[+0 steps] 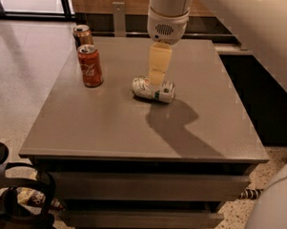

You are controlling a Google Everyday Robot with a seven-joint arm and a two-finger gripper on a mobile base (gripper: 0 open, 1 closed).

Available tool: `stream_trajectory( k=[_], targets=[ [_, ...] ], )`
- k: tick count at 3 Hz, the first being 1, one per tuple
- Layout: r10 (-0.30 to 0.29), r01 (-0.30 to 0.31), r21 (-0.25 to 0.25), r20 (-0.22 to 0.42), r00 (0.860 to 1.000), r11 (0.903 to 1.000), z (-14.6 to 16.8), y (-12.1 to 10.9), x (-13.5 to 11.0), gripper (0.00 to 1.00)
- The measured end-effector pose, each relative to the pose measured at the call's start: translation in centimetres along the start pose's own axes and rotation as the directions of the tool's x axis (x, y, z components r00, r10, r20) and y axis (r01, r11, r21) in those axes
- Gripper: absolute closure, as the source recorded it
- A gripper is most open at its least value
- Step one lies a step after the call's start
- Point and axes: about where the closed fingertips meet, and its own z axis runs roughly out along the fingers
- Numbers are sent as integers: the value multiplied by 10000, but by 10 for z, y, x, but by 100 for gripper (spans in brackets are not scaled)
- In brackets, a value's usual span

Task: Place 7up can upright

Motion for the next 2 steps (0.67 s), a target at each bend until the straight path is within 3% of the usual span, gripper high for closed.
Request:
stream_trajectory(
  k=[2],
  targets=[
    [210, -203, -453, 163, 9996, 9988, 25, 5, -13, 0]
  ],
)
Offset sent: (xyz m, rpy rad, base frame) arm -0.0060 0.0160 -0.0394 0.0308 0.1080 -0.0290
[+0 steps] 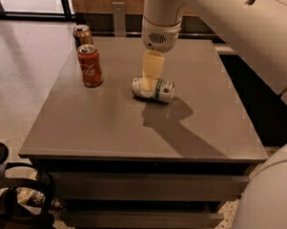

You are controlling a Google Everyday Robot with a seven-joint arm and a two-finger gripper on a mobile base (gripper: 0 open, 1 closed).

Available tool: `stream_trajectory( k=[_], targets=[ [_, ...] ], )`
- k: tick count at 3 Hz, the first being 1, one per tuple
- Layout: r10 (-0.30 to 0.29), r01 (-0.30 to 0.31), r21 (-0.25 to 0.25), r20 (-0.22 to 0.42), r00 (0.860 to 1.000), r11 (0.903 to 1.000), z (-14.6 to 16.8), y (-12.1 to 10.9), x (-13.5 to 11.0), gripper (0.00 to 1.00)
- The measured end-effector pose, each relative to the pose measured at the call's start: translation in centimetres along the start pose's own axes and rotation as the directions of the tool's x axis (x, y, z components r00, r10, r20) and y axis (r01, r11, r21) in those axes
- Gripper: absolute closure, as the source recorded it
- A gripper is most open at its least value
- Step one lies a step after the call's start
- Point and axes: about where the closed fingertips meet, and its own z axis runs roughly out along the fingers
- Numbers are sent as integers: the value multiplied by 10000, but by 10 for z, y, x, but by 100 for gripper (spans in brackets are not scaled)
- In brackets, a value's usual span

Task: Place 7up can upright

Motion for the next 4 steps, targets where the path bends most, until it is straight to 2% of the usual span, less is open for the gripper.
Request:
stream_trajectory(
  k=[1, 4],
  targets=[
    [61, -53, -311, 257, 9997, 9995, 18, 2, -6, 0],
    [-147, 165, -469, 397, 9991, 9988, 57, -7, -4, 0]
  ],
)
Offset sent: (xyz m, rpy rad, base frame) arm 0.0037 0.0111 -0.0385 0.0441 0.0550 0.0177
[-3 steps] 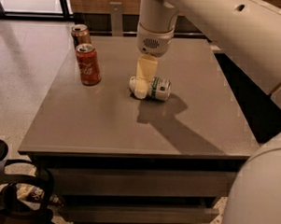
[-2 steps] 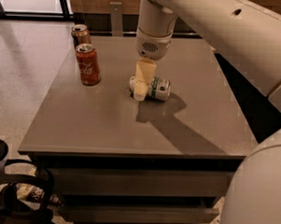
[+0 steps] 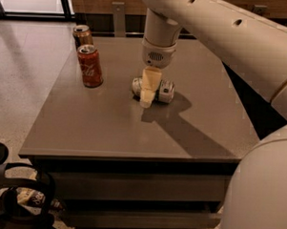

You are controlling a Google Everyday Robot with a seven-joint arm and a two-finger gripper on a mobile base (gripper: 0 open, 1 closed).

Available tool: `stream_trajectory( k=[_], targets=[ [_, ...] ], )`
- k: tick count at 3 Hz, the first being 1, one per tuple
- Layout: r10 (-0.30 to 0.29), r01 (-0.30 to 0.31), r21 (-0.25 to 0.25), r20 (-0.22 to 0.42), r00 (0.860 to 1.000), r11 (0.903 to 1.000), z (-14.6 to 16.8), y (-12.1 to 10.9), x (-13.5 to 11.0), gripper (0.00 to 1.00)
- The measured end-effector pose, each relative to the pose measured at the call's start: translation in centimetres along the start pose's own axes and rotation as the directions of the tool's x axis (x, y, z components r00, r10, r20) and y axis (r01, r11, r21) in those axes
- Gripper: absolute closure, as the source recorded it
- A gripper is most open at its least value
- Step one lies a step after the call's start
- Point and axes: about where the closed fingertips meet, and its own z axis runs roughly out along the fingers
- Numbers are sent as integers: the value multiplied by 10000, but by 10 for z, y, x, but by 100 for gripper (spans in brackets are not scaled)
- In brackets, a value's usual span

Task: Place 7up can upright

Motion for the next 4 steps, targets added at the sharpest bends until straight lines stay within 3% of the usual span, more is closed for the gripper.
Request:
stream_trajectory(
  k=[3, 4],
  targets=[
    [164, -159, -413, 117, 9998, 9990, 27, -5, -1, 0],
    [159, -154, -410, 129, 9998, 9990, 28, -5, -2, 14]
  ],
)
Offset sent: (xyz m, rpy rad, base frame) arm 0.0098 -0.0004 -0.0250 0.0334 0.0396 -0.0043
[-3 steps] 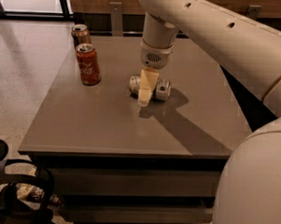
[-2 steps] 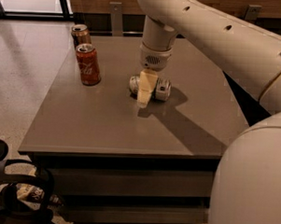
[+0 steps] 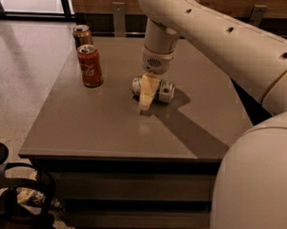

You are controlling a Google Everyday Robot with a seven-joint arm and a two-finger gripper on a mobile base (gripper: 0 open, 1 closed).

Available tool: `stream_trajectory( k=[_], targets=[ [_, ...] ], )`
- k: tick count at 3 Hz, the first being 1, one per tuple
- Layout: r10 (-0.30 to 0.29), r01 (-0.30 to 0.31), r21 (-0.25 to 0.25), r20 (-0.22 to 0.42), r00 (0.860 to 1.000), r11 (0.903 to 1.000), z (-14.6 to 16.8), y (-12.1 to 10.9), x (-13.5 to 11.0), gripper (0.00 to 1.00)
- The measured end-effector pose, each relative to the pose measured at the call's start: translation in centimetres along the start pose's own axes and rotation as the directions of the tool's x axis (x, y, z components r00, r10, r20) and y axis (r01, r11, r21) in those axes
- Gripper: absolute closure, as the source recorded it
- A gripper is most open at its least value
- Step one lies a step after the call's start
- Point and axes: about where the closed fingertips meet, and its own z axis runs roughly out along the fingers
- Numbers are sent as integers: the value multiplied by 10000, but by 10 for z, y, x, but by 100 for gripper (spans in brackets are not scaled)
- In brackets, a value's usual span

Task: Place 7up can upright

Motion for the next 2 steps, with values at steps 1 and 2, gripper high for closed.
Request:
stream_trajectory(
  k=[1, 2],
  targets=[
    [-8, 8, 3, 15, 10000, 10000, 3, -1, -1, 46],
    [-16, 16, 2, 25, 10000, 10000, 5, -1, -2, 77]
  ],
)
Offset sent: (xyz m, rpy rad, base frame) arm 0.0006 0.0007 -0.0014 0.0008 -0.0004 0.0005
